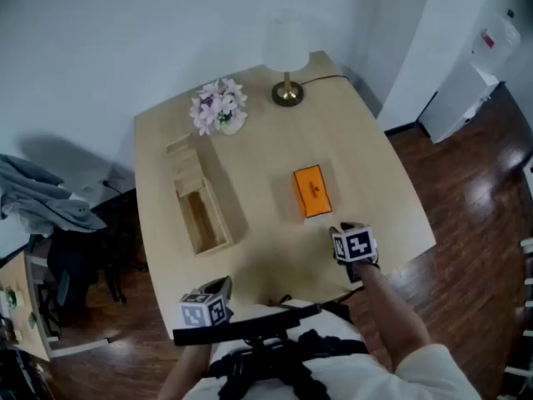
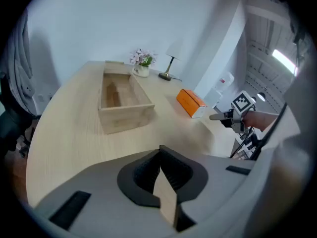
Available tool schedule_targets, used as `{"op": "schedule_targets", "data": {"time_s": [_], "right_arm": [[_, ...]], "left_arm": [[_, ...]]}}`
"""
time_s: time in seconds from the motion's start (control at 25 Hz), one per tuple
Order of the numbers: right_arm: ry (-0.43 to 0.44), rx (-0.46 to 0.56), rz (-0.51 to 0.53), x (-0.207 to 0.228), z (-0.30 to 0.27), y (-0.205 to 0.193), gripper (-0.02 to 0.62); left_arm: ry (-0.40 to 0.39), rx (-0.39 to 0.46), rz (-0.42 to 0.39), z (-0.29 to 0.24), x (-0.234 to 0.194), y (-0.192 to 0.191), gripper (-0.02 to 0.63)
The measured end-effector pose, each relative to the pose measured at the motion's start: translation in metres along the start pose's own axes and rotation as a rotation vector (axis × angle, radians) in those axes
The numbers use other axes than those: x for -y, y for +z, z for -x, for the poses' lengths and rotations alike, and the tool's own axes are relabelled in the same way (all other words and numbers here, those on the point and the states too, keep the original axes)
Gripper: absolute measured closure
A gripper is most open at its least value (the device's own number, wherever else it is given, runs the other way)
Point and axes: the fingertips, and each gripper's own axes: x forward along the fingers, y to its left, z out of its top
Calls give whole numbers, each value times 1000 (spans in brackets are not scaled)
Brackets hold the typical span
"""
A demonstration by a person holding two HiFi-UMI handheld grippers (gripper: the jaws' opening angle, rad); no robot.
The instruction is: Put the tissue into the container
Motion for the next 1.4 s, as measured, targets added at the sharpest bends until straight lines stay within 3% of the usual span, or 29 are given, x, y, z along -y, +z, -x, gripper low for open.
{"op": "schedule_targets", "data": {"time_s": [0.24, 0.36, 0.56, 0.68, 0.8, 1.08, 1.4], "right_arm": [[35, 112, 12, 3, 8, 57, 366], [57, 155, -3, -1, 9, 82, 298], [107, 148, 32, -16, -6, 109, 199], [121, 130, 52, -24, -16, 118, 195], [126, 106, 48, -29, -29, 120, 189], [91, 57, 77, -30, -45, 116, 189], [72, 25, 24, -22, -57, 113, 189]], "left_arm": [[-65, 65, 3, 2, 30, 36, 606], [-103, 89, 4, 6, 44, 48, 557], [-137, 128, -23, 8, 56, 53, 549], [-136, 122, -29, 12, 60, 52, 548], [-130, 108, -35, 12, 60, 47, 496], [-133, 112, -6, 17, 61, 42, 494], [-127, 109, 9, 22, 56, 36, 495]]}}
